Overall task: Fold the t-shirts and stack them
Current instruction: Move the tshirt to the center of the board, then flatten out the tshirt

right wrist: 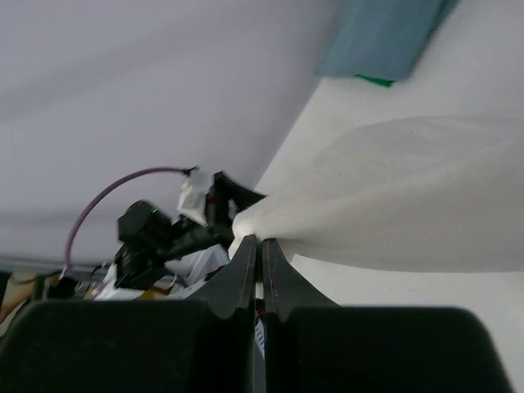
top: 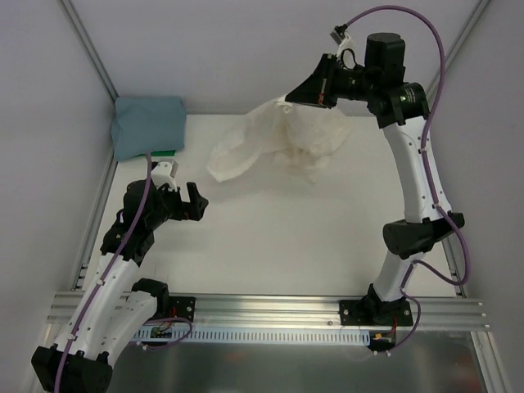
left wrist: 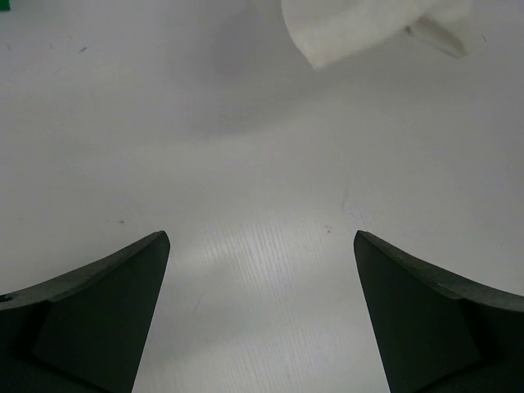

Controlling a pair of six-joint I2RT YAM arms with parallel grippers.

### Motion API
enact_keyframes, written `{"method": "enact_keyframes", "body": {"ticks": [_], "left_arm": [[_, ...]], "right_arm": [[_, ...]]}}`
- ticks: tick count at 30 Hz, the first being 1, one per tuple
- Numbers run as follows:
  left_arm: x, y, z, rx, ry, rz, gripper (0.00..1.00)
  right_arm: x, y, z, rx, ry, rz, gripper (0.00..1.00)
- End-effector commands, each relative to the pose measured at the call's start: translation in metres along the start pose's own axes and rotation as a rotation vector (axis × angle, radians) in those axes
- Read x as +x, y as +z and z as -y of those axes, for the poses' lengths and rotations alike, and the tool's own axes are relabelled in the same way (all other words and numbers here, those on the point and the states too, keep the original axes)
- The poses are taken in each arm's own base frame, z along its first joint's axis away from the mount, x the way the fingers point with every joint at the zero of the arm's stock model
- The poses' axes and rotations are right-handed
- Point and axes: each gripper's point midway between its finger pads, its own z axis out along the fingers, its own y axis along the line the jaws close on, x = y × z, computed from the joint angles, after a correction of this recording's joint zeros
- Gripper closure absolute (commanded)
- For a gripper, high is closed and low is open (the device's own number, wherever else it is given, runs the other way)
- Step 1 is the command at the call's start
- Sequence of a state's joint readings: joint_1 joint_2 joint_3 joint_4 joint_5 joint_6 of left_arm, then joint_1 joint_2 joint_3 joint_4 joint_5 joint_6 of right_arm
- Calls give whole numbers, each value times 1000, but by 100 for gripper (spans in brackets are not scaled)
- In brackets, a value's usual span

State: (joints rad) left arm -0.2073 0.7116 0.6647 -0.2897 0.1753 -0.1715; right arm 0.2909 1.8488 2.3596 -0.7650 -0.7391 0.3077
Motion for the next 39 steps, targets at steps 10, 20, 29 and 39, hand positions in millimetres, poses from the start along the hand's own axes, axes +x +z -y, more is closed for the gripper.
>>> {"method": "enact_keyframes", "body": {"ticks": [10,20,29,39], "left_arm": [[-21,-9,9,37,3,66,1],[-15,-3,4,16,-5,38,1],[13,25,-18,-160,-139,-158,1],[21,81,29,-329,-53,-300,1]], "right_arm": [[184,34,-85,-310,35,-419,1],[205,17,-5,14,-77,-318,0],[187,19,70,298,-76,-218,1],[212,18,129,414,7,-227,0]]}}
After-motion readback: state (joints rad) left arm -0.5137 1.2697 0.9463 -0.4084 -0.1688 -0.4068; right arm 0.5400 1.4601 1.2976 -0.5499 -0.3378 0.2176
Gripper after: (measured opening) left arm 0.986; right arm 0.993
